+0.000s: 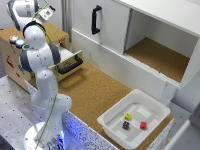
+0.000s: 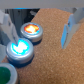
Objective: Switch off the blue light
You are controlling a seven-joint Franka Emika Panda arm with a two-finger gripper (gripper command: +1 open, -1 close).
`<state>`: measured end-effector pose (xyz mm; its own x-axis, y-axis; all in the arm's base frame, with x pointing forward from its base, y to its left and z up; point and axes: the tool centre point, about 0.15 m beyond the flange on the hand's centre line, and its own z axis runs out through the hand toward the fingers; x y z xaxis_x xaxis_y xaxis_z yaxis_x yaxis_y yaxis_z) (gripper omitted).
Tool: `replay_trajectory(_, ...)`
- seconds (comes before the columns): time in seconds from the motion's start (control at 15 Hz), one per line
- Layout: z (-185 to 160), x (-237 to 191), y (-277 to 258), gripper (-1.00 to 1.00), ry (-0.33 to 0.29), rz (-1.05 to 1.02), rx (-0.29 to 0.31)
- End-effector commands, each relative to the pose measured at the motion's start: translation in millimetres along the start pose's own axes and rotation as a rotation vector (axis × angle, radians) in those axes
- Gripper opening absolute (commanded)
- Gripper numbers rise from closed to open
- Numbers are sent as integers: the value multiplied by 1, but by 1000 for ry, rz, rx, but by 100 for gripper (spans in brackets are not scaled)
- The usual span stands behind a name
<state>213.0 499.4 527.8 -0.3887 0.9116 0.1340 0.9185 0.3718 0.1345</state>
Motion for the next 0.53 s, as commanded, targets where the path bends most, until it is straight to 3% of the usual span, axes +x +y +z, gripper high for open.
replay_trajectory(0.0,-12,19,-4,-100,-16,16,149)
replay_trajectory(0.27,-24,27,-17,-100,9,-24,177)
replay_trajectory(0.47,-6,38,-22,-100,-16,-37,198)
